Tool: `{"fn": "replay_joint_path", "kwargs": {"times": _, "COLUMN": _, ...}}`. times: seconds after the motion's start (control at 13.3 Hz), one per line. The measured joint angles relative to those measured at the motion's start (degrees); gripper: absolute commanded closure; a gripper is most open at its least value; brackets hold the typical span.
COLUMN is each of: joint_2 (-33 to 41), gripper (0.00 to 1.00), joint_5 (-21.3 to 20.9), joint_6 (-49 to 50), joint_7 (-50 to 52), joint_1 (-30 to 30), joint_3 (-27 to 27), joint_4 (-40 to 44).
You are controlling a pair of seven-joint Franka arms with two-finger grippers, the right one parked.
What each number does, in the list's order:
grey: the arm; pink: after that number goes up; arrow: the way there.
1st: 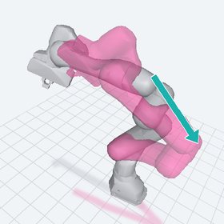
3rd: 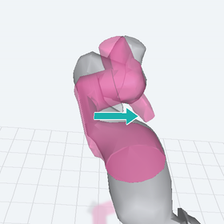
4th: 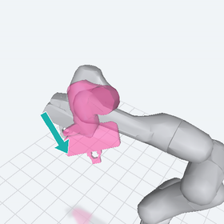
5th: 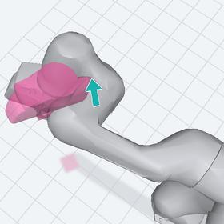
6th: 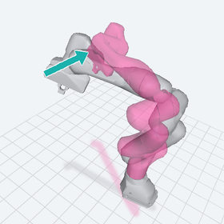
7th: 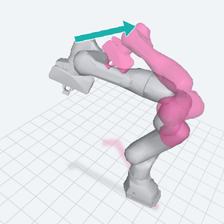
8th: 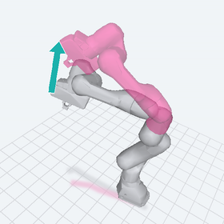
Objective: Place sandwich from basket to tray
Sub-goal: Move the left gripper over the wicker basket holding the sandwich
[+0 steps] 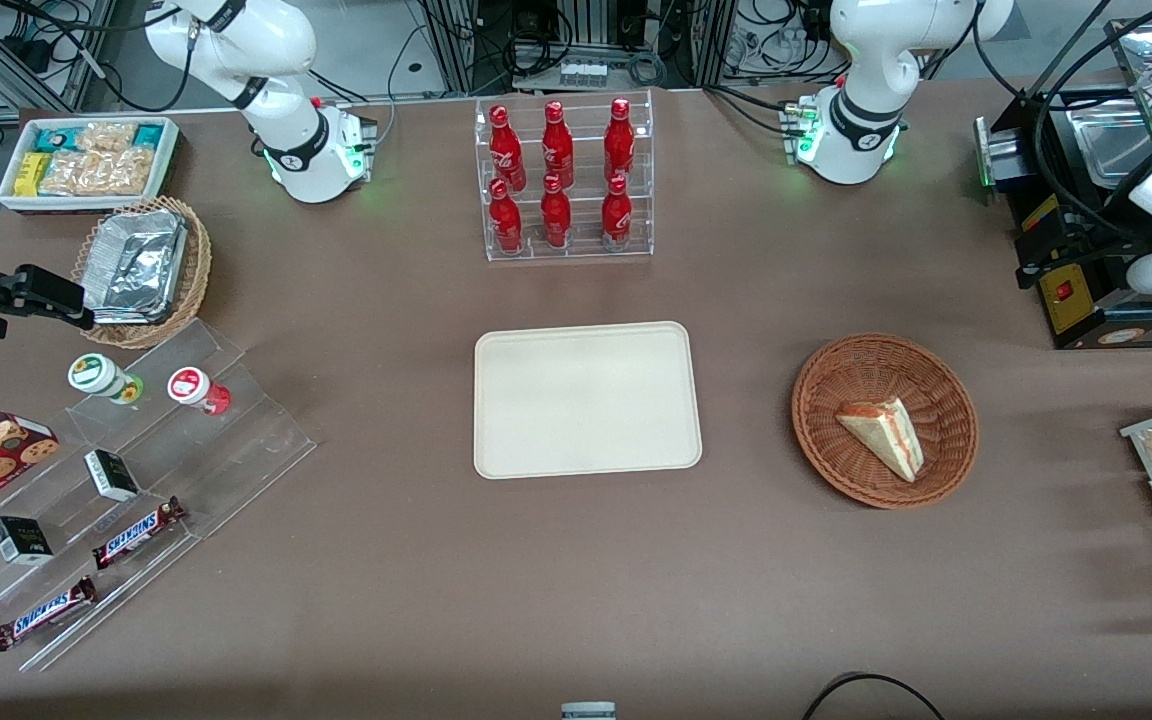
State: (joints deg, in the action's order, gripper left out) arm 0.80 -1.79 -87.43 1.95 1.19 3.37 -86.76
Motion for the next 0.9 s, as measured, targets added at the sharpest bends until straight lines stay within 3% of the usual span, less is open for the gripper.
{"fn": "replay_joint_path", "kwargs": {"times": 0.53, "joint_2": -1.5, "gripper": 0.00, "joint_5": 0.0, "joint_6": -2.5, "joint_7": -0.6, "joint_1": -2.2, "joint_3": 0.0, "joint_4": -1.8}}
{"fn": "replay_joint_path", "kwargs": {"times": 0.9, "joint_2": -5.0, "gripper": 0.00, "joint_5": 0.0, "joint_6": -11.2, "joint_7": 0.6, "joint_1": -2.3, "joint_3": 0.0, "joint_4": -6.8}}
